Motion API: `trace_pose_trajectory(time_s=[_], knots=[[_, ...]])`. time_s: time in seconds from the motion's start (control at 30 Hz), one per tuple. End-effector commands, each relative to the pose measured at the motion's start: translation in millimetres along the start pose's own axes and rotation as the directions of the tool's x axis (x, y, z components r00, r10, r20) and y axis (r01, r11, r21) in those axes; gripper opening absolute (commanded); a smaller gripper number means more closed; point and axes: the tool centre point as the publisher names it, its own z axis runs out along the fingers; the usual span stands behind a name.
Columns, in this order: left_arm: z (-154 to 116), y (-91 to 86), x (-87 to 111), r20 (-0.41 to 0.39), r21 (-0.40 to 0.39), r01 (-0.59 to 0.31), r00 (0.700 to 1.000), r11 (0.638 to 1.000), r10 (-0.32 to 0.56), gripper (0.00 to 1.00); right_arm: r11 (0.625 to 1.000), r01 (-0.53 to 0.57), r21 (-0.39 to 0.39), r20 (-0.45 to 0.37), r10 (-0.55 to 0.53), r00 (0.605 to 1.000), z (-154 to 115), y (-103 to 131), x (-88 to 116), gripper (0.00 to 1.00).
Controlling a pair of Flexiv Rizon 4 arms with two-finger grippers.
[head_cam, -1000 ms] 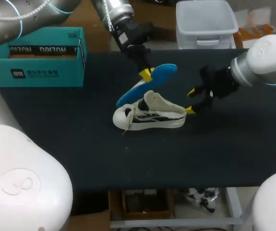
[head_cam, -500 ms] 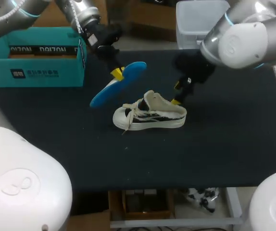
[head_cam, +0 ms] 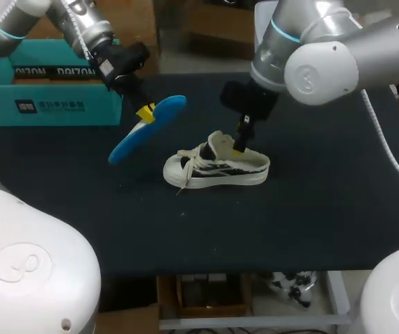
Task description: Open the shoe tongue, take the insole out of the shoe, put the insole back into the shoe, and pack the shoe into the shoebox
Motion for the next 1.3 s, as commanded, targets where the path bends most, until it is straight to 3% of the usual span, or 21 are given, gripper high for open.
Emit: trace_pose_trajectory(time_s=[0.03,0.47,0.53,0.57,0.6,1.0,1.3], knots=[[2.2,8.1,3.6,0.032,0.014,0.002,0.999,1.000,-0.003,0.00,0.972,-0.033,0.232,-0.022,0.039,0.999,7.5,9.7,-8.6,1.00],[7.2,18.9,5.3,0.069,-0.006,0.007,0.998,1.000,-0.006,0.00,0.955,-0.085,0.284,-0.002,0.089,0.996,27.0,4.5,-13.9,1.00],[7.9,20.2,5.0,0.074,-0.007,0.011,0.997,1.000,-0.010,0.00,0.953,-0.091,0.289,0.004,0.094,0.996,29.4,4.1,-13.5,0.40],[8.1,20.6,4.7,0.074,-0.008,0.012,0.997,1.000,-0.012,0.00,0.953,-0.093,0.289,0.006,0.096,0.995,30.3,4.3,-13.0,0.16],[8.4,21.1,4.4,0.075,-0.009,0.015,0.997,1.000,-0.014,0.00,0.953,-0.092,0.289,0.008,0.093,0.996,31.2,5.0,-12.0,0.00],[5.5,26.1,4.3,0.065,-0.013,0.008,0.998,1.000,-0.007,0.00,0.946,-0.118,0.302,0.037,0.112,0.993,32.2,12.0,-1.6,0.00],[5.2,17.2,3.0,0.021,-0.023,-0.029,0.999,0.999,0.030,0.00,0.950,-0.205,0.236,0.065,0.195,0.979,22.1,5.5,7.2,0.00]])
